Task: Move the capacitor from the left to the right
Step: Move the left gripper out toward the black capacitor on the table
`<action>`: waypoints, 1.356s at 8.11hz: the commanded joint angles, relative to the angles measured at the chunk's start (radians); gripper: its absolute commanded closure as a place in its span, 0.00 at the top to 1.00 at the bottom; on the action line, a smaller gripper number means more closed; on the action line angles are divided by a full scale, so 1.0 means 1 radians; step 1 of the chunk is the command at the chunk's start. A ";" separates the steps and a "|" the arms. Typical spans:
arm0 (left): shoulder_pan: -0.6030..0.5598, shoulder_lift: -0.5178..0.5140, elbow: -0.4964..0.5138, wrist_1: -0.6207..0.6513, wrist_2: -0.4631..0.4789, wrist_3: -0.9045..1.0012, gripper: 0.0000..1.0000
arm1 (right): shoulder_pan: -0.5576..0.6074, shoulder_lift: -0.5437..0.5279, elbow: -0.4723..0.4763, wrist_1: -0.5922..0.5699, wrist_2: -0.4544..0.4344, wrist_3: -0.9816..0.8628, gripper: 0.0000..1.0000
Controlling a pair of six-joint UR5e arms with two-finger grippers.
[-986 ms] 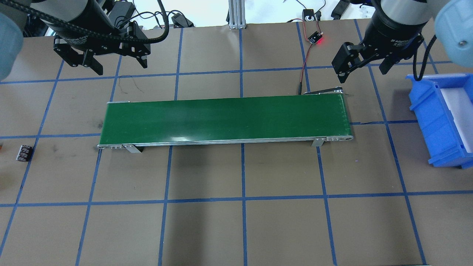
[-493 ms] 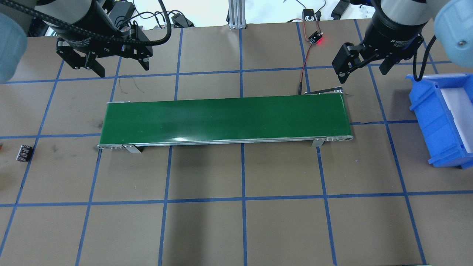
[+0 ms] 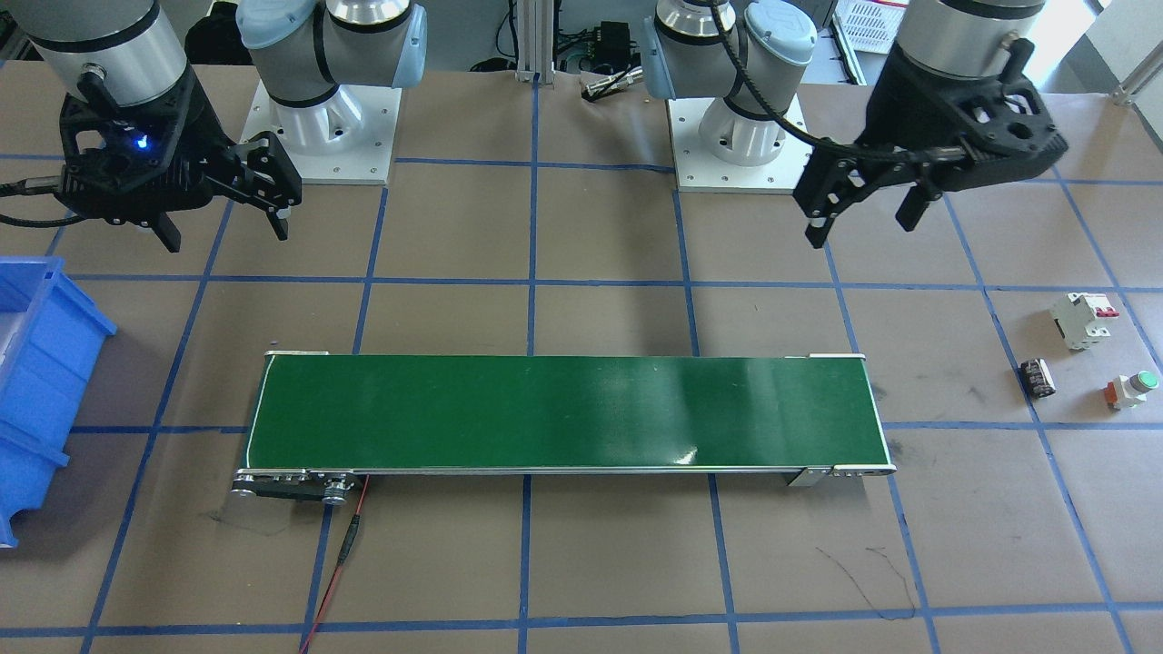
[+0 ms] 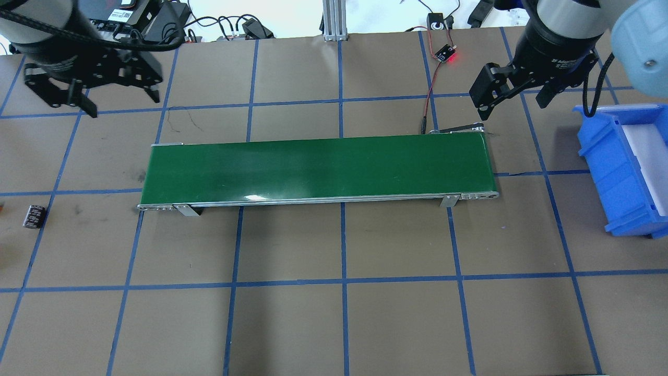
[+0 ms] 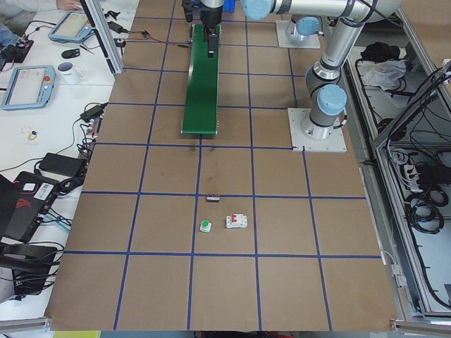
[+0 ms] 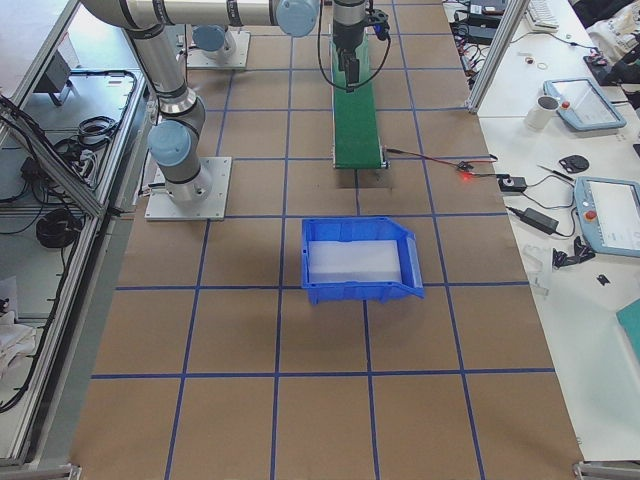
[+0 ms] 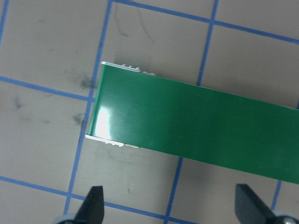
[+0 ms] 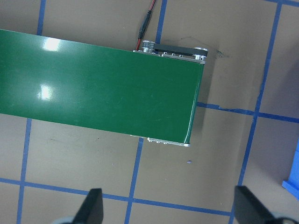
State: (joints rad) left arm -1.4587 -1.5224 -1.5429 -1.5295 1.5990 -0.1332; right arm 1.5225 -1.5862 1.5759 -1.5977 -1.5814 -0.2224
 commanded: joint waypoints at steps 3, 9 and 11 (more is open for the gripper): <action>0.447 -0.004 -0.080 -0.006 0.009 0.346 1.00 | -0.001 0.000 0.001 -0.002 -0.011 0.000 1.00; 0.678 -0.238 -0.177 0.219 0.019 0.720 1.00 | -0.001 0.000 0.001 -0.004 -0.012 0.000 1.00; 0.678 -0.313 -0.178 0.390 0.021 0.933 1.00 | -0.001 0.000 0.001 -0.004 -0.011 0.002 1.00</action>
State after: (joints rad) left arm -0.7818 -1.7580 -1.7201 -1.3113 1.6167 0.6176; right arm 1.5217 -1.5861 1.5769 -1.6008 -1.5930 -0.2215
